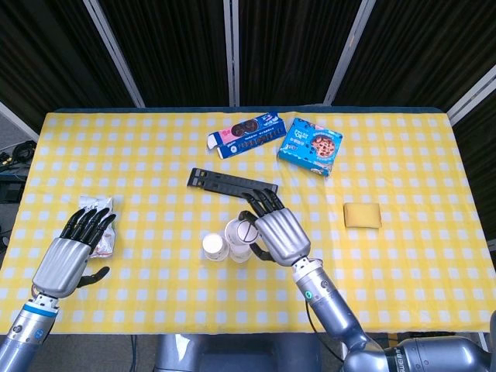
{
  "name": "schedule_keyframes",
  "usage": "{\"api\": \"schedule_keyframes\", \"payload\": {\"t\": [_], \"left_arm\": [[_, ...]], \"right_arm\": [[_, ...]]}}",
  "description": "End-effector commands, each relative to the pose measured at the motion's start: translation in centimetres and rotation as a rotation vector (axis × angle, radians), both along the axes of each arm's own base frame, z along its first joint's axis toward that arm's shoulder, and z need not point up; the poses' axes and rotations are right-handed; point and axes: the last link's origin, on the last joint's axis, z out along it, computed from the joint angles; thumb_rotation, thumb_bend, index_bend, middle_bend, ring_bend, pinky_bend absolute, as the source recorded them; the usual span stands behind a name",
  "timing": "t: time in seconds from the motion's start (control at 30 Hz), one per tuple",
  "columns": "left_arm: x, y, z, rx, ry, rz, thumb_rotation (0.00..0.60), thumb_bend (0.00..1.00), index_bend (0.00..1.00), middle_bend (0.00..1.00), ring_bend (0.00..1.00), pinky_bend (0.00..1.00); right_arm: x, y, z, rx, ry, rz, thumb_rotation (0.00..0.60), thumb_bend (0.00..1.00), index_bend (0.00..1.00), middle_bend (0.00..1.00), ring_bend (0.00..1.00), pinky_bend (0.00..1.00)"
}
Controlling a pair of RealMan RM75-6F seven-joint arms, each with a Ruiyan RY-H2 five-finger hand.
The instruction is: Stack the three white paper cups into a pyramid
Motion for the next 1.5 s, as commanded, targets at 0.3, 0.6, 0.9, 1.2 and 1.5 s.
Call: {"api": "schedule_keyframes", "payload": {"t": [0.3,0.6,0.9,1.2,1.5], "left_arm": [[-0.1,0.0,0.5,0.000,-0.021,0.006,0.600,0.20,0.00,0.00,0.00,0.00],[-0.3,0.2,0.4,-0.016,-0.022,0.014,0.600,0.20,0.00,0.00,0.00,0.00],[-0.3,0.3,0.1,-0.029,-0.012,0.021,0.600,0.20,0.00,0.00,0.00,0.00],[-0.3,0.4,0.1,-0.028,-0.012,0.025,0.600,0.20,0.00,0.00,0.00,0.00],[-0.3,0.5,0.1,-0.030,-0.010,0.028,0.600,0.20,0.00,0.00,0.00,0.00]], "right_arm": [[2.2,0.9,-3.8,0.042,0.027,0.013,0.600,0.29,0.41,0.08,0.00,0.05],[1.6,0.4,-4.6,0.034,0.048,-0.017,0.600,0.29,0.41,0.08,0.00,0.05],[1.4,0.0,-5.1,0.033,0.039,-0.034,0.600,0.29,0.41,0.08,0.00,0.05],[1.3,-0.3,-5.7,0.038,0.037,-0.039,0.600,0.27,0.36,0.05,0.00,0.03],[1.4,-0.1,-5.7,0.047,0.039,-0.045,0.600,0.20,0.21,0.00,0.00,0.02]]}}
